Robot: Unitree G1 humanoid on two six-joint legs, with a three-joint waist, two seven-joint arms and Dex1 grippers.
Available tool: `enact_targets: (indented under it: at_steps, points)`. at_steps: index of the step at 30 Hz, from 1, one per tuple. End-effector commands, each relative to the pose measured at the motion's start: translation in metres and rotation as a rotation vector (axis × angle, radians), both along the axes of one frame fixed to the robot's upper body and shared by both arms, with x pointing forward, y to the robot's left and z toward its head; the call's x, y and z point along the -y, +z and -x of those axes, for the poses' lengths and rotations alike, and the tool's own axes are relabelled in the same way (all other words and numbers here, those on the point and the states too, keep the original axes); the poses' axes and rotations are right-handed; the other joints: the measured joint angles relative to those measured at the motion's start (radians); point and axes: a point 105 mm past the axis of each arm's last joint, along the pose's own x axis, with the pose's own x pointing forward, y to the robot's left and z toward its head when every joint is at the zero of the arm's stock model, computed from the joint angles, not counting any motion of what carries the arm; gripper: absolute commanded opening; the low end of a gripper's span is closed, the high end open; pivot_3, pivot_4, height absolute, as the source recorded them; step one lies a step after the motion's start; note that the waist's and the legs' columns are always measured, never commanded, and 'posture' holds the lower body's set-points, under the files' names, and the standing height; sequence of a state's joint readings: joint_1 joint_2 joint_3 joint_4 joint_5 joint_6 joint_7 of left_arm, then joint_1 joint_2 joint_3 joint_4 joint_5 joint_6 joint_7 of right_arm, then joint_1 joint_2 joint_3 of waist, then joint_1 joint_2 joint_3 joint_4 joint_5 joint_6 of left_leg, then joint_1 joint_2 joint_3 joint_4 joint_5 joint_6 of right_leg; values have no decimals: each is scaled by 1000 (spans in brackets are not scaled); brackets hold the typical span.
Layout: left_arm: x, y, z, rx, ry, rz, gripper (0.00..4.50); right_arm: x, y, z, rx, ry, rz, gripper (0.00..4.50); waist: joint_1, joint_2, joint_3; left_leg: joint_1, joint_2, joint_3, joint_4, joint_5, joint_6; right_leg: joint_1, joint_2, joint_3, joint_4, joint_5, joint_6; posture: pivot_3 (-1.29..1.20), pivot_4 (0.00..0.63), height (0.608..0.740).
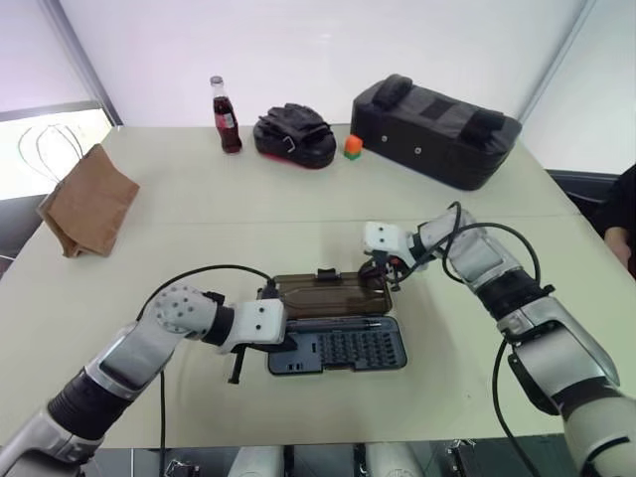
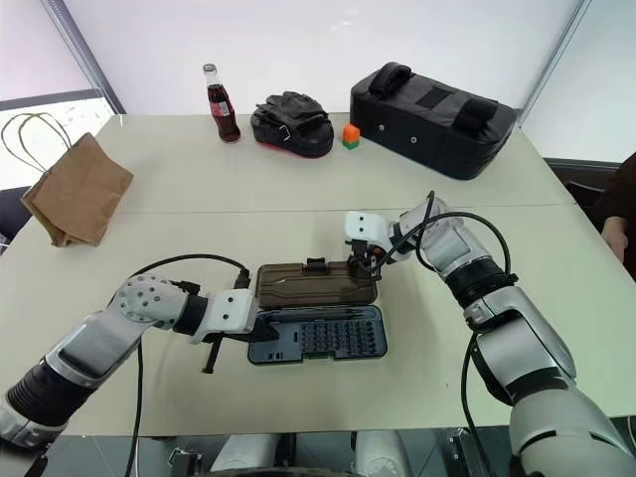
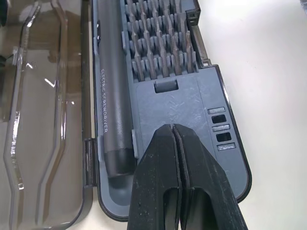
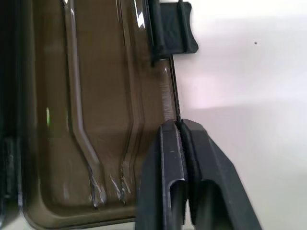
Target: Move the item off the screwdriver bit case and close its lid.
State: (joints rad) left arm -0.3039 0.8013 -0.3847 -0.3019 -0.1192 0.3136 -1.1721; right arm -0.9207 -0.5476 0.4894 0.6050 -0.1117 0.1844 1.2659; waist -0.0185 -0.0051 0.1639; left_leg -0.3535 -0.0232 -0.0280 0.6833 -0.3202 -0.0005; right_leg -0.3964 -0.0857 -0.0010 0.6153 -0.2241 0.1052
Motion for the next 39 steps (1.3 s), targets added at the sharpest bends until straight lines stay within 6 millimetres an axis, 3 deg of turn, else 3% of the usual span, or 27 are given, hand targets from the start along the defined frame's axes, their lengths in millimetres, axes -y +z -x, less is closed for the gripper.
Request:
enact_targets:
  at_steps: [1,6,13,24,32,39]
  points:
    - [-10,-22,0,-54,62,-58,0,1,-15,-3,-14,5,62,56,-4,0,-1,1,0,0,0,0,0,0,0,0,0,0,0,0,150,740]
    - [-9,-19,-3,-55,80,-36,0,8,-10,-11,80,43,116,56,-5,0,-2,3,2,0,0,0,0,2,3,0,1,0,-1,0,150,740]
    - [-4,-14,-7,-46,94,-2,0,2,34,-10,214,65,47,56,3,3,0,-2,2,0,0,2,-3,-3,2,1,1,0,-2,0,150,740]
    - [0,-10,-8,-50,98,15,0,5,81,18,273,-42,-101,56,8,5,2,-8,2,0,0,2,-3,-8,2,1,1,0,-2,0,150,740]
    - [2,0,-13,-3,93,31,0,5,90,42,265,-102,-165,56,9,5,2,-18,1,-1,0,2,-3,-17,2,1,0,0,-2,0,150,740]
    - [13,31,-14,40,34,150,0,3,88,53,251,-141,-203,56,6,4,5,-21,1,-1,0,2,-3,-21,2,1,0,0,-2,0,150,740]
